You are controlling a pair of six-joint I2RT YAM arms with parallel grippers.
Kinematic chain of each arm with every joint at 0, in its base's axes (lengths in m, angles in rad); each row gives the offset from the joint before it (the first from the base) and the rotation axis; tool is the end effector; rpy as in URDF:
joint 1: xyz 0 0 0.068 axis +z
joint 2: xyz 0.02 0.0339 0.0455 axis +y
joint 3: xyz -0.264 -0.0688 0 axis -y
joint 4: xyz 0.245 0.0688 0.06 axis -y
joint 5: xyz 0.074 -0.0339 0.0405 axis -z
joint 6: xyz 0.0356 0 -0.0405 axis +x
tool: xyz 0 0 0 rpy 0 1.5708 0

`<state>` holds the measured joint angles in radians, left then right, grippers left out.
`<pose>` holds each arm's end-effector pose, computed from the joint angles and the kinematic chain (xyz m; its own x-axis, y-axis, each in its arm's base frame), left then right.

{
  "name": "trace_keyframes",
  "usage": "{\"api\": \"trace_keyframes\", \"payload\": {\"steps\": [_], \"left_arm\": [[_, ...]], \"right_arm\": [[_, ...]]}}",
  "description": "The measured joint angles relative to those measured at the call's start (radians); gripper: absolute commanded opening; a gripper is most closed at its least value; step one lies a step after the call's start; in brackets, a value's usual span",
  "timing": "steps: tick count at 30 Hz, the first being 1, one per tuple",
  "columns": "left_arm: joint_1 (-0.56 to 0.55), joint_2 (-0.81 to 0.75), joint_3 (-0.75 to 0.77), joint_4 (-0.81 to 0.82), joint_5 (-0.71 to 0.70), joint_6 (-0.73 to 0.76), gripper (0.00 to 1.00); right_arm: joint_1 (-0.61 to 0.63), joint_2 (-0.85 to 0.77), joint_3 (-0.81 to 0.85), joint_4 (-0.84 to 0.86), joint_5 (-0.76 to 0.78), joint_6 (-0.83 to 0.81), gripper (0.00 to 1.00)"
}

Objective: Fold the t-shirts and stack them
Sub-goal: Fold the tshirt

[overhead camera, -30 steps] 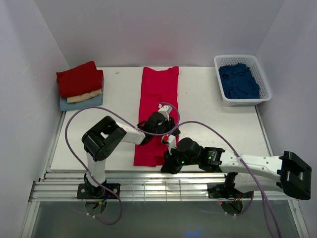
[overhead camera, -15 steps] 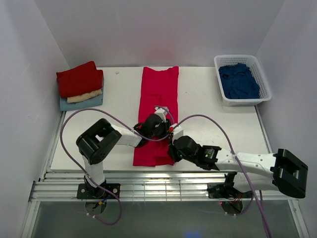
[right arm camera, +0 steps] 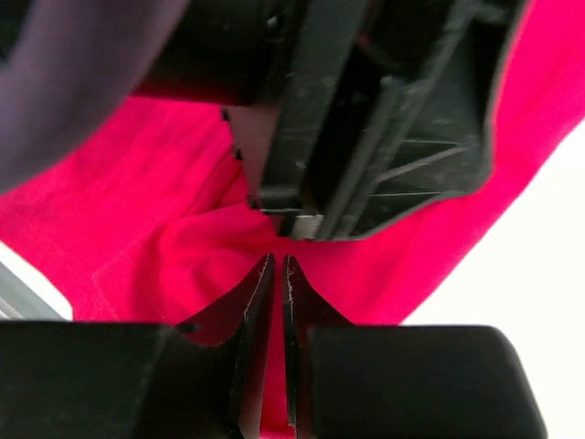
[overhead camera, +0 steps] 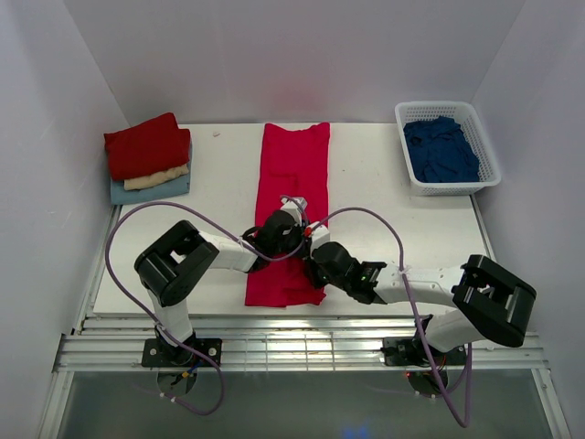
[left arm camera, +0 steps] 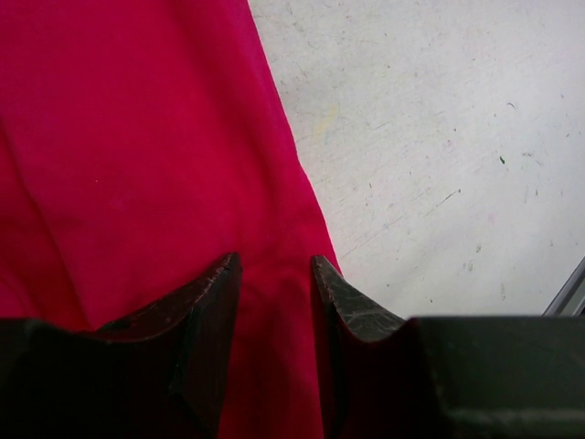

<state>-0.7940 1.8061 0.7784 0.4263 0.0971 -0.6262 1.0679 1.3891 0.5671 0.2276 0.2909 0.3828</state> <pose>0.2427 -0.2519 0.1296 -0.7702 -0.0485 -0.6359 0.3881 0.7556 -0.5277 0.1403 0.2339 0.1740 -0.5211 -0.2049 -0.8285 -0.5716 0.8047 0.1605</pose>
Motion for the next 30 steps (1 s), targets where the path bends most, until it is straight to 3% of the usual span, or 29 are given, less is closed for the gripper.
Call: {"api": "trace_keyframes", "payload": {"steps": [21,30], "left_arm": [[-0.001,0.005,0.006,0.0,-0.001,0.027,0.48],[-0.001,0.005,0.006,0.0,-0.007,0.034,0.48]], "right_arm": [[0.053,-0.059,-0.134,0.056,-0.242,0.092,0.13],[0.102,0.009,-0.159,0.156,-0.269,0.161,0.12]]}}
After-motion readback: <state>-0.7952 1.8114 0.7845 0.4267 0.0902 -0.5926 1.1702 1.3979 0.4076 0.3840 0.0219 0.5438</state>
